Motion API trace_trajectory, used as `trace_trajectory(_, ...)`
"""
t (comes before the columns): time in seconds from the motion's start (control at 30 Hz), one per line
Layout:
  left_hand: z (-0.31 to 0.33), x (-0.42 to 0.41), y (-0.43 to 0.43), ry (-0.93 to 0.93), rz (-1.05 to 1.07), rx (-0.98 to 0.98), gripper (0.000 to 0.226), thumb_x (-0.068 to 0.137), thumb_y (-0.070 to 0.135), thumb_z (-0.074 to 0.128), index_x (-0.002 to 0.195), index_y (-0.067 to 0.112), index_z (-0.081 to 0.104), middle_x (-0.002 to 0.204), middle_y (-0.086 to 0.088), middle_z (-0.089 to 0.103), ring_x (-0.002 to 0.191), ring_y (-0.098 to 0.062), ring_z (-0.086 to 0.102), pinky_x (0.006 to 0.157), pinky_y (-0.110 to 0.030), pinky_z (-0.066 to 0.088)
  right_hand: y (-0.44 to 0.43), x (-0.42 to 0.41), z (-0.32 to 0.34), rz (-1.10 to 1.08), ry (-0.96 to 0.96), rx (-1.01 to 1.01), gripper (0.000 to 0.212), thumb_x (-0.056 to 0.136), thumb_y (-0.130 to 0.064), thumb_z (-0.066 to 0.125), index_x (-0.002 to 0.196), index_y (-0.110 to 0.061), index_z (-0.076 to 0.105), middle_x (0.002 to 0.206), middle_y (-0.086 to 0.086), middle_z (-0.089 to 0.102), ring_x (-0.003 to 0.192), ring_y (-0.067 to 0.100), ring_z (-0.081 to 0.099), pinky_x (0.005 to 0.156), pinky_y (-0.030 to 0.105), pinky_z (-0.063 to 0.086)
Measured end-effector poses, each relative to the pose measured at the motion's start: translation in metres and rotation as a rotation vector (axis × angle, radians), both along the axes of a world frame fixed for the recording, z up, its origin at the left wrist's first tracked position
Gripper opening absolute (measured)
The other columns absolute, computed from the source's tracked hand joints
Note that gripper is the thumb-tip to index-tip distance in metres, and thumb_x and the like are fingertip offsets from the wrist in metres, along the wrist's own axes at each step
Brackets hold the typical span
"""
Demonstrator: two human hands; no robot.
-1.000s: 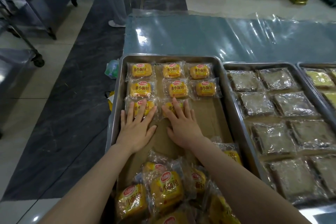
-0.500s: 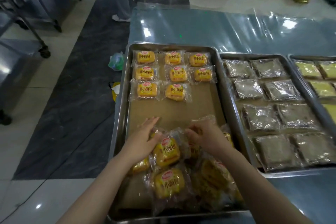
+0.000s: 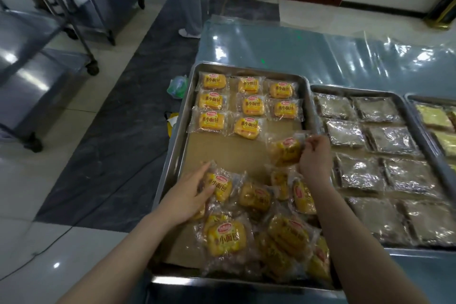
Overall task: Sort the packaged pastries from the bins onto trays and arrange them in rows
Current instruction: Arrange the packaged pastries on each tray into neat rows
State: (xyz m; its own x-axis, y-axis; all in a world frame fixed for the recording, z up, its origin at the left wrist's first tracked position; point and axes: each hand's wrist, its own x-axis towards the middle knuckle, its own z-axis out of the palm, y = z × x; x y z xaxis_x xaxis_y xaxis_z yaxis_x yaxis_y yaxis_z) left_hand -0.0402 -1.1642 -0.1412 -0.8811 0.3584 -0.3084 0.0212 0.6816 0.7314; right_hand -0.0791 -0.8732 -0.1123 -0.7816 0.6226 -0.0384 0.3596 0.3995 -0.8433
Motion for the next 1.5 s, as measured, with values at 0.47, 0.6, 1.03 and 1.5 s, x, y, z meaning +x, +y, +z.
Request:
trace_trajectory(0.47, -0.037, 0.004, 0.009, 0.21, -0.036, -0.381, 0.071, 0.09, 0.061, 0.034, 0.143, 0.046, -0.011, 0.157, 0.01, 0.0, 0.144, -0.012, -0.004, 0.116, -0.035, 0.0, 0.005, -0.021, -0.057, 0.707, -0.498, 0.527, 0.066, 0.095, -0.043, 0.047, 0.148, -0.04, 0.007, 0.159, 0.001, -0.015, 0.143, 0.037, -0.016, 0.113, 0.056, 0.009)
trace_trajectory(0.6, -0.035, 0.004, 0.01, 0.202, -0.02, -0.39, 0.07, 0.091, 0.06, 0.033, 0.143, 0.048, -0.011, 0.157, 0.01, -0.001, 0.143, -0.011, -0.006, 0.117, -0.035, 0.0, 0.009, -0.048, -0.062, 0.743, -0.558, 0.526, 0.077, 0.093, -0.051, 0.047, 0.148, -0.041, -0.005, 0.156, 0.001, -0.025, 0.14, 0.037, -0.025, 0.113, 0.055, 0.002)
trace_trajectory(1.03, -0.037, 0.012, 0.017, 0.178, 0.025, -0.4, 0.073, 0.091, 0.06, 0.033, 0.144, 0.042, -0.014, 0.158, 0.005, 0.001, 0.144, -0.015, -0.003, 0.112, -0.035, -0.005, -0.041, -0.008, -0.034, 0.804, -0.415, 0.487, 0.038, 0.091, -0.055, 0.043, 0.1, -0.025, 0.065, 0.087, -0.006, 0.066, 0.08, 0.011, 0.061, 0.066, 0.028, 0.051)
trace_trajectory(1.5, -0.022, 0.028, 0.0, 0.226, -0.027, -0.346, 0.091, 0.088, 0.058, 0.047, 0.143, 0.038, -0.022, 0.153, -0.004, -0.028, 0.142, -0.022, -0.016, 0.117, -0.036, -0.002, -0.107, -0.011, -0.043, 0.678, -0.422, 0.057, 0.015, 0.09, -0.032, 0.061, 0.084, -0.021, 0.068, 0.073, -0.002, 0.068, 0.066, 0.015, 0.062, 0.062, 0.031, 0.052)
